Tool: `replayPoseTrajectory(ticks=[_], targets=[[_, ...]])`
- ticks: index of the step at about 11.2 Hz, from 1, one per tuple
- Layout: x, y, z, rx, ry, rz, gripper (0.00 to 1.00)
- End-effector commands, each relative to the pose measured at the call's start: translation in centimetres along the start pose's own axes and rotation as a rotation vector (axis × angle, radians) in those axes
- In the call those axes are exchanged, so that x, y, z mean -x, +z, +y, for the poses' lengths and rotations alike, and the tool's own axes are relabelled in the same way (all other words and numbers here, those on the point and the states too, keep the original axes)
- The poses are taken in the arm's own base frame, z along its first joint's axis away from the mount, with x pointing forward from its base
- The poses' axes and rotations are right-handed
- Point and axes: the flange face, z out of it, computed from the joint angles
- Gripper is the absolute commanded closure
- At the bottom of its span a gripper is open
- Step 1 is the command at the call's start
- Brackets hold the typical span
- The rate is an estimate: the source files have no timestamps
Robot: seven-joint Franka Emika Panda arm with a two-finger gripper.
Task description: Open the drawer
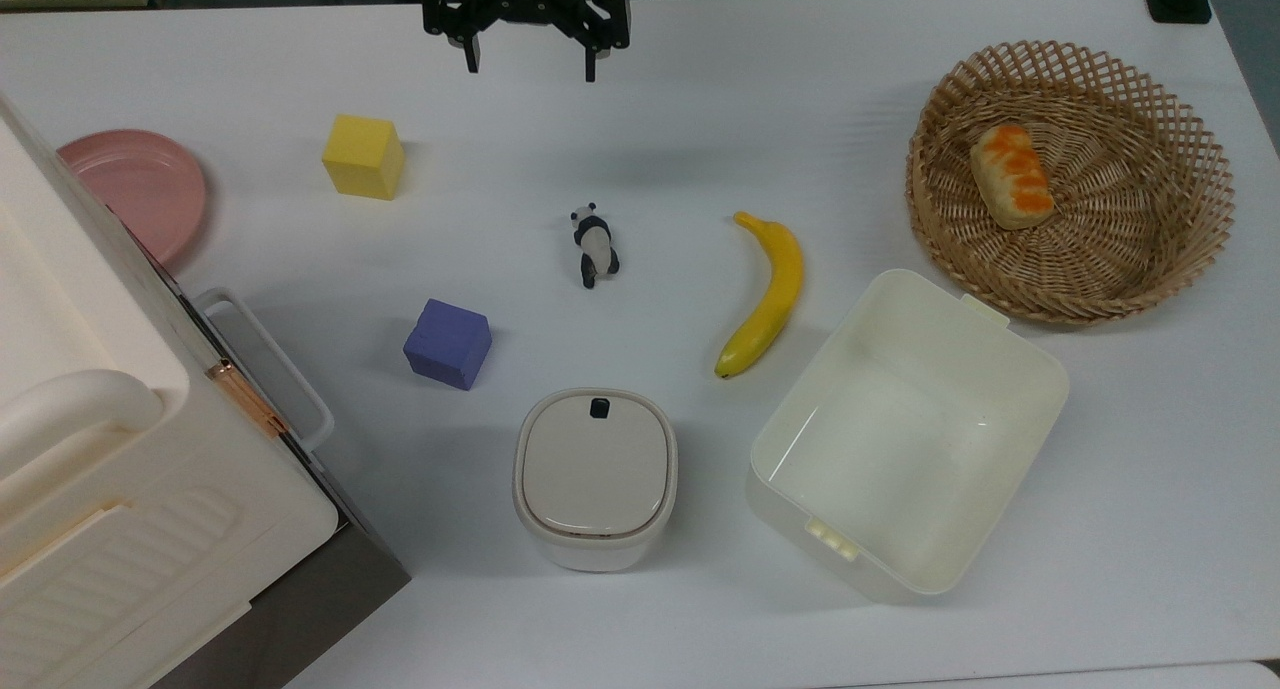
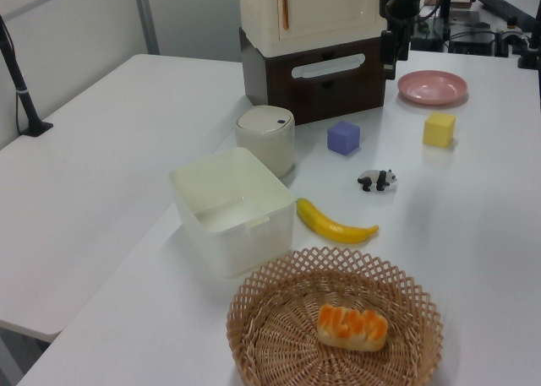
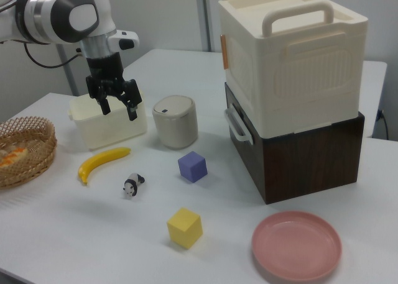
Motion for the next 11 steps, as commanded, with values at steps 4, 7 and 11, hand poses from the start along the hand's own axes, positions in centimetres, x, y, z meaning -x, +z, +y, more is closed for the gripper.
replayPoseTrajectory(ticks=[4,7,11], targets=[[0.15,0.60,-0.21,0.006,-0.028,-0.033,0.00],[0.01,0.64,-0.23,0.006,-0.028,-0.033,0.00],[-0.55,0.74,-0.36,0.010,-0.030,-0.032,0.00]])
